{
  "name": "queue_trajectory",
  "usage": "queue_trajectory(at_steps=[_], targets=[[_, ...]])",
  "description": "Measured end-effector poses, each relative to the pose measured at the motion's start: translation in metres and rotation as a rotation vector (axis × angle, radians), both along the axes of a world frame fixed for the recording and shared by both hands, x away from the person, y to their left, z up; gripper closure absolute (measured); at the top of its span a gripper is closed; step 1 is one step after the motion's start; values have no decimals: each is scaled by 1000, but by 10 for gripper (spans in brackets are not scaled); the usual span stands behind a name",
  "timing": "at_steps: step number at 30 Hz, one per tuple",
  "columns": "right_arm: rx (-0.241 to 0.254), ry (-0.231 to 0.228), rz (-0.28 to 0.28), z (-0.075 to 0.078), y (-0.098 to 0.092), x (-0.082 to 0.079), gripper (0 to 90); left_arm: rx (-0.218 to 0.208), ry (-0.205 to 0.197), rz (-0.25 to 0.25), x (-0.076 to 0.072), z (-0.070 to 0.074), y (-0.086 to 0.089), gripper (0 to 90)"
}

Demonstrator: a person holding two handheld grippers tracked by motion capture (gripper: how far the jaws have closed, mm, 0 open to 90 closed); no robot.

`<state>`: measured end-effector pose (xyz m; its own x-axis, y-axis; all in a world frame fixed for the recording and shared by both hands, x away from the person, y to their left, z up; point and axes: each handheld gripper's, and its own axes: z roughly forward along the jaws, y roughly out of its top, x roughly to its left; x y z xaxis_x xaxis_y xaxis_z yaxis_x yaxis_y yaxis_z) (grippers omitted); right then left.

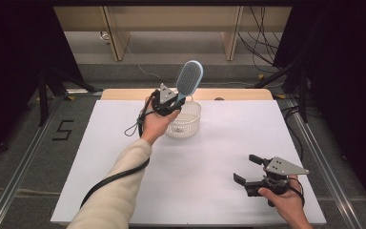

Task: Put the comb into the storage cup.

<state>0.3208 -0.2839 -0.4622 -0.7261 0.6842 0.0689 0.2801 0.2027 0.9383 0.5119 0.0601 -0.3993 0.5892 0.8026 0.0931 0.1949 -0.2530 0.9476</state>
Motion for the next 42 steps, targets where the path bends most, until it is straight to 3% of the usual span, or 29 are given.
queue_trajectory(at_steps=[42], targets=[[1, 3, 0, 0, 0, 0, 73, 45, 14, -1, 3, -13, -3, 697]])
